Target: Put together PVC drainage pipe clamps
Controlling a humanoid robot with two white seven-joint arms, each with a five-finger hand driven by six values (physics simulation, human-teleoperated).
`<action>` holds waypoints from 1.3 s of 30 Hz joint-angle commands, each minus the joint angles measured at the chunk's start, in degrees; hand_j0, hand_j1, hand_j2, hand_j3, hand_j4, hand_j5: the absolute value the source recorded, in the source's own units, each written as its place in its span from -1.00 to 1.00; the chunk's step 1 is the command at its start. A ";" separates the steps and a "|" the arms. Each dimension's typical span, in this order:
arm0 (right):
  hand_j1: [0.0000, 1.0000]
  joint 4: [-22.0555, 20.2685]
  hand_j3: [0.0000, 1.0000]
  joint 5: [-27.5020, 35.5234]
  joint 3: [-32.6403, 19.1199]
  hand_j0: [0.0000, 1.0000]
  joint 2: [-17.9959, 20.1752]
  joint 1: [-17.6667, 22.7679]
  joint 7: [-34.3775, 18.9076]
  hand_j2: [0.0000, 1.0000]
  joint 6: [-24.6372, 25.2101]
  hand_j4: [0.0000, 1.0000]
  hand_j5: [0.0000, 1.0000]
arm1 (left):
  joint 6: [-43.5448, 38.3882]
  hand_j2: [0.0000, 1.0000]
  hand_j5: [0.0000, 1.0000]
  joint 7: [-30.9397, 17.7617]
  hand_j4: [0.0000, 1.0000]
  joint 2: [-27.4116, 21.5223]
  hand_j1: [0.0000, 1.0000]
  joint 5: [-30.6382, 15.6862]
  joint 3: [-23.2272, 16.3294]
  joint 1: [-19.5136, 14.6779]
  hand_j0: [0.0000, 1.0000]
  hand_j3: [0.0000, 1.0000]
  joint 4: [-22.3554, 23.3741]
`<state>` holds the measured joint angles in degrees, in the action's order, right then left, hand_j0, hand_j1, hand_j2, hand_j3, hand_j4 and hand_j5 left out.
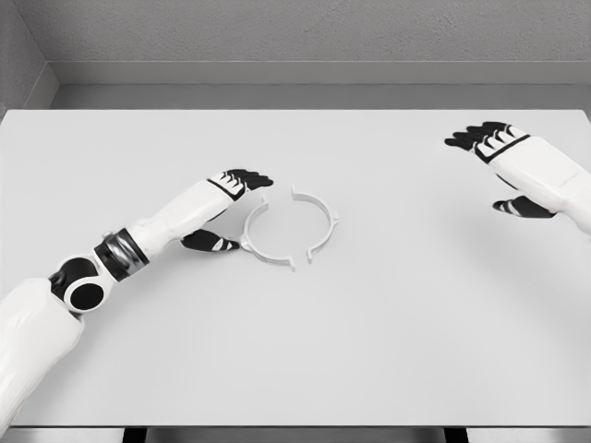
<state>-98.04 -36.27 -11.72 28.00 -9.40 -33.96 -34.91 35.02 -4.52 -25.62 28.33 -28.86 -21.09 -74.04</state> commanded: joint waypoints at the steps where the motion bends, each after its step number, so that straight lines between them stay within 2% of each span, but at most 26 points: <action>1: 1.00 -0.22 1.00 0.85 -1.64 1.00 -0.31 0.00 -1.04 1.00 -0.09 1.00 1.00 | -0.02 1.00 1.00 0.03 1.00 -0.04 1.00 -0.39 0.03 0.00 1.00 1.00 -0.23; 39: 1.00 -0.48 1.00 1.29 -1.55 1.00 -1.45 0.09 -1.04 1.00 -0.09 1.00 1.00 | -0.02 1.00 1.00 -0.05 1.00 4.00 1.00 0.67 -0.06 0.35 1.00 1.00 -0.14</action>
<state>-98.50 -35.50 -13.25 26.52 -9.32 -35.03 -35.17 35.02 -4.60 -21.64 29.37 -28.95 -20.74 -74.15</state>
